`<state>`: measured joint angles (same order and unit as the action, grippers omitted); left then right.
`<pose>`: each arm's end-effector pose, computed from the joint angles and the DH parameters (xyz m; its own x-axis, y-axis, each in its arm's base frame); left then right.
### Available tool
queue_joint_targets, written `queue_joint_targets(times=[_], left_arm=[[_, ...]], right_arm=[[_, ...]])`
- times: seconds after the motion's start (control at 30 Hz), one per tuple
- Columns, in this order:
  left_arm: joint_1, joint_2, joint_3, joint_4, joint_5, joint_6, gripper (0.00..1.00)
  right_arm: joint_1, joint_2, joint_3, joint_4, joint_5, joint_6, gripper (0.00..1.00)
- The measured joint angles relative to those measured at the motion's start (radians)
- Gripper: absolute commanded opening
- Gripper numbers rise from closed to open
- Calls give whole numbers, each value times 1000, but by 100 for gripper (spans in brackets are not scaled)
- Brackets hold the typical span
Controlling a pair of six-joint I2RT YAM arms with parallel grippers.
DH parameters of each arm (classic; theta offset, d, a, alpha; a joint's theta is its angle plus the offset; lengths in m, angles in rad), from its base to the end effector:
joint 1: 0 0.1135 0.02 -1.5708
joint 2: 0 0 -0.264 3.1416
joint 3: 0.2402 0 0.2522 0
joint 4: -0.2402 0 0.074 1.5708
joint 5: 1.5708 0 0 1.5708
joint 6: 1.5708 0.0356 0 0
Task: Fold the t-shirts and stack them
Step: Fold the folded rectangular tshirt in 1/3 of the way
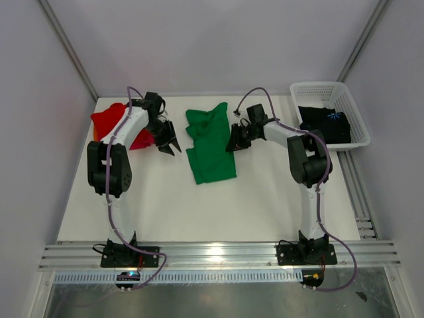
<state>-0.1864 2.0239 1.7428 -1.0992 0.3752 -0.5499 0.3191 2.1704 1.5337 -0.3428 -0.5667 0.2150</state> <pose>0.3984 -0.0884 0.2354 -0.9484 -0.3159 0.0266 -0.2991 0.8637 -0.4057 0.4304 0.1623 0.1477 -0.8872 -0.1036 -0.4495 -0.3680 0.7465 0.5544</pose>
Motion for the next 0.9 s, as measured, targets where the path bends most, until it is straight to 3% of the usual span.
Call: queue_joint_targets(times=[0.4, 0.9], left_arm=[[14, 0, 0, 0, 0, 0, 37], [17, 37, -93, 47, 5, 0, 37]], right_arm=[[-8, 25, 2, 12, -42, 0, 10], [-22, 29, -7, 55, -57, 18, 4]])
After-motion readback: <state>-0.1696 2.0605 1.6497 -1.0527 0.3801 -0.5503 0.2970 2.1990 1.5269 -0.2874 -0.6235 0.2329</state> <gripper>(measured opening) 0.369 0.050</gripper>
